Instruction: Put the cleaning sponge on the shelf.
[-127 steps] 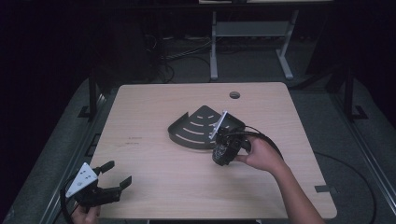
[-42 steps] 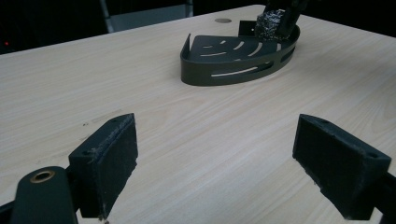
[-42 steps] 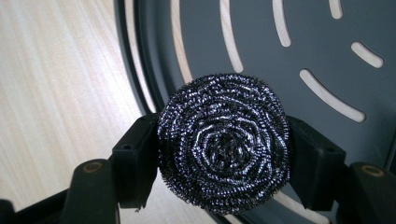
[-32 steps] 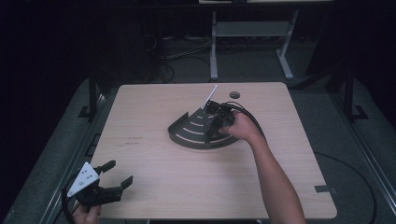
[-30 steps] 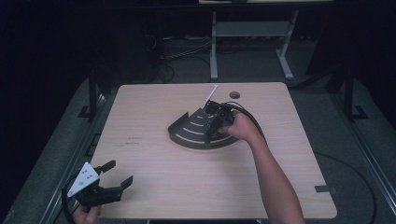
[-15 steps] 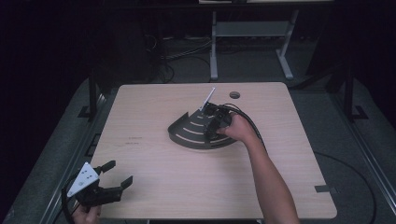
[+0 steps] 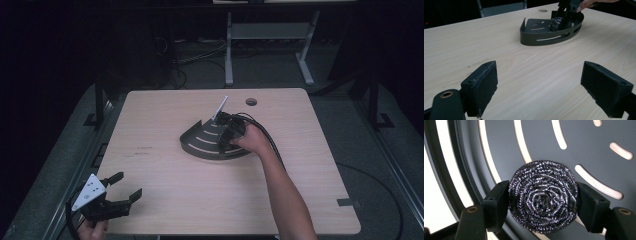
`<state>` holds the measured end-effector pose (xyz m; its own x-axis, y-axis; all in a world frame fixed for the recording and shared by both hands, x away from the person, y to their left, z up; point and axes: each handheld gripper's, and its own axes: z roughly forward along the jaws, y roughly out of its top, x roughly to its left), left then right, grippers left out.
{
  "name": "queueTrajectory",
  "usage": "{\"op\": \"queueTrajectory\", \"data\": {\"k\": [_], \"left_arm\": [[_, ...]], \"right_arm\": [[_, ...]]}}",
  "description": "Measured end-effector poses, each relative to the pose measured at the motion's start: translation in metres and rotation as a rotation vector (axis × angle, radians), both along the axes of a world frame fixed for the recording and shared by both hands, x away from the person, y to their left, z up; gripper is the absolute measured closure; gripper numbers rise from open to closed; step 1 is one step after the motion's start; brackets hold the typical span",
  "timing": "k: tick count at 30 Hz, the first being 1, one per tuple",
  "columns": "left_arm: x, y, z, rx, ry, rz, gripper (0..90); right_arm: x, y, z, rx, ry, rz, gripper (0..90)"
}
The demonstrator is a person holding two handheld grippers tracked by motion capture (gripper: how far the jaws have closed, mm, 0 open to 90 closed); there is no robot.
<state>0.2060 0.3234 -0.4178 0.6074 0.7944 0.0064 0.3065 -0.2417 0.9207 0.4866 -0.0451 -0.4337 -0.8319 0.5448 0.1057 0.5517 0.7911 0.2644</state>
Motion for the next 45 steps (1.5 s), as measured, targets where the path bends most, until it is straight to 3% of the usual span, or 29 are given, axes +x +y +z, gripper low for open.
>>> {"op": "queueTrajectory", "data": {"k": [14,22,45], "left_arm": [[0.001,-0.002,0.000,0.000,0.004,-0.001,13.3],[0.002,-0.003,0.000,0.000,0.006,0.001,13.3],[0.001,-0.006,-0.001,0.003,0.009,-0.012,13.3]], "right_arm": [[-0.001,-0.002,0.001,0.010,0.009,-0.013,29.8],[0.001,-0.007,-0.001,0.024,0.021,-0.037,21.9],[-0.007,-0.018,0.025,0.062,-0.036,-0.035,19.5]]}}
